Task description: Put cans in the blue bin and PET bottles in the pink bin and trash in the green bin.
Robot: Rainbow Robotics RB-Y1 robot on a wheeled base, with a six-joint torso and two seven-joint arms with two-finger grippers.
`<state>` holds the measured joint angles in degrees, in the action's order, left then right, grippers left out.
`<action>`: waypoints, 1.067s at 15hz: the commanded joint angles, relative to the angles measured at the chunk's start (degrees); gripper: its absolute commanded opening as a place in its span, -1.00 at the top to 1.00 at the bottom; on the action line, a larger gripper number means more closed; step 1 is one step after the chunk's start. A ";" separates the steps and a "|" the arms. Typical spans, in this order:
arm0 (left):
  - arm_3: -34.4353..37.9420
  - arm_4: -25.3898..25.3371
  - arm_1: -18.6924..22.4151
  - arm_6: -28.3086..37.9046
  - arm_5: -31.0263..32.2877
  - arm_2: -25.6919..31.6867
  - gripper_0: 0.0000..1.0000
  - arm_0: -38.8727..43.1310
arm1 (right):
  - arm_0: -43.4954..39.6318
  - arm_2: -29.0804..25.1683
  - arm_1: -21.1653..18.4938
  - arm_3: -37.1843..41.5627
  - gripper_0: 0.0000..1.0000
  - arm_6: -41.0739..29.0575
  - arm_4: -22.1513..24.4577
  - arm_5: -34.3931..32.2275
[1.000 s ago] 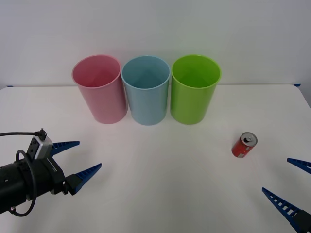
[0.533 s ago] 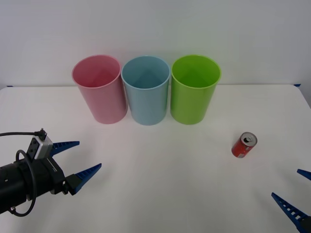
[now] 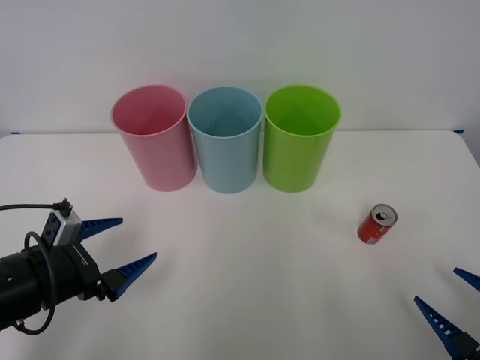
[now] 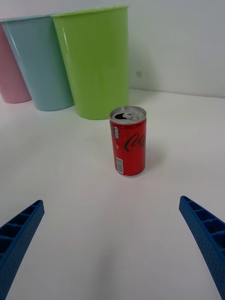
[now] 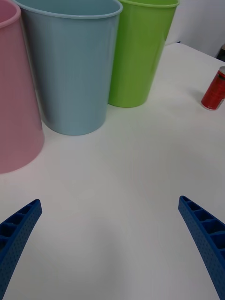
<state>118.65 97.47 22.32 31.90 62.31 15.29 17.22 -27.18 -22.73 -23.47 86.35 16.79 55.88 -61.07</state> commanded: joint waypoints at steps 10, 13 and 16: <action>0.00 0.00 0.00 0.00 0.00 0.00 -1.00 0.00 | 7.66 3.04 4.39 -7.25 -1.00 6.85 -1.39 4.47; 0.00 0.00 0.00 0.00 0.00 0.00 -1.00 0.00 | 9.42 5.76 4.48 -7.25 -1.00 7.21 -1.39 8.69; 0.00 0.00 0.00 0.00 0.00 0.00 -1.00 0.00 | 11.00 7.43 5.27 -7.25 -1.00 7.38 -1.39 12.29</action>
<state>118.65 97.47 22.32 31.90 62.31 15.29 17.23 -16.51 -15.42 -18.50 79.09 24.10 54.43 -49.45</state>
